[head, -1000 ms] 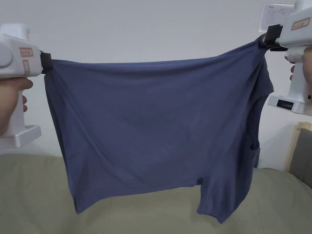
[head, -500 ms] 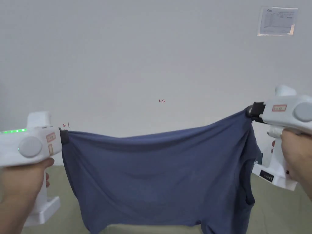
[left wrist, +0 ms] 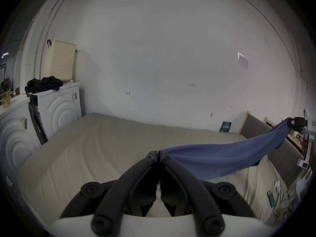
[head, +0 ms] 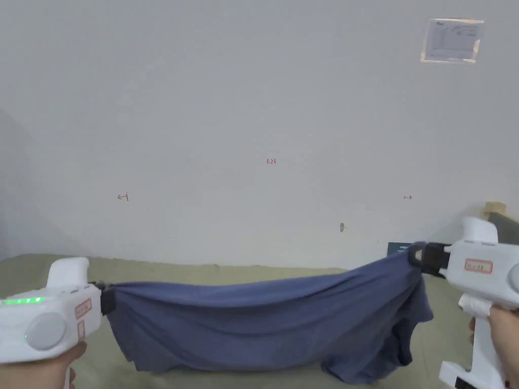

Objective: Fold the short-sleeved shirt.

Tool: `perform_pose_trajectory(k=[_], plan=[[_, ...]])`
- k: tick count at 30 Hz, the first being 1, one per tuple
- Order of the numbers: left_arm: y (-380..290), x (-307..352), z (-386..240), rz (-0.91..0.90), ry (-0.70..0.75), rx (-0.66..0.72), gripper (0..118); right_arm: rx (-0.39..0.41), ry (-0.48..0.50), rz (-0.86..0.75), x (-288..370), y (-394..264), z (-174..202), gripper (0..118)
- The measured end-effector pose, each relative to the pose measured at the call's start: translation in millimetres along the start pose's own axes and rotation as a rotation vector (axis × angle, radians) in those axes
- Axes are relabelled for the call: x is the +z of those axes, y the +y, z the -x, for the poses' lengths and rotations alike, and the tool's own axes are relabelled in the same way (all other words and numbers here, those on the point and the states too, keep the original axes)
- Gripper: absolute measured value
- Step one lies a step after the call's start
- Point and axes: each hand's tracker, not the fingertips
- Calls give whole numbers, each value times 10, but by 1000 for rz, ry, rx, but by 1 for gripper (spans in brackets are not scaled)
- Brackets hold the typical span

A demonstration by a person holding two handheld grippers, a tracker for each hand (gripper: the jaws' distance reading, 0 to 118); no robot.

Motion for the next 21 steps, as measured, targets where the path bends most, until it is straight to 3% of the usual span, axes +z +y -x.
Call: perform_pose_trajectory(k=[4,7,10,15,19,21], plan=[[-729,554,96,49,-17,37,0,28,-23,92,493,-806,10,2],[-1347,857,157,137,-3,18,0,-27,-35,141,721,-1475,-155,2],[-1893,1079,269,221,8,39,0,-19,-90,222,942,-2217,-240,2],[-2664,1146,476,372,43,-88,0,-52,-193,342,1210,-3313,-419,2],[-3047,1059,567,480,89,-112,0,-115,-227,366,1289,-3733,-485,2],[-3065,1040,572,436,60,-69,0,-130,-231,355,1316,-3789,-493,2]])
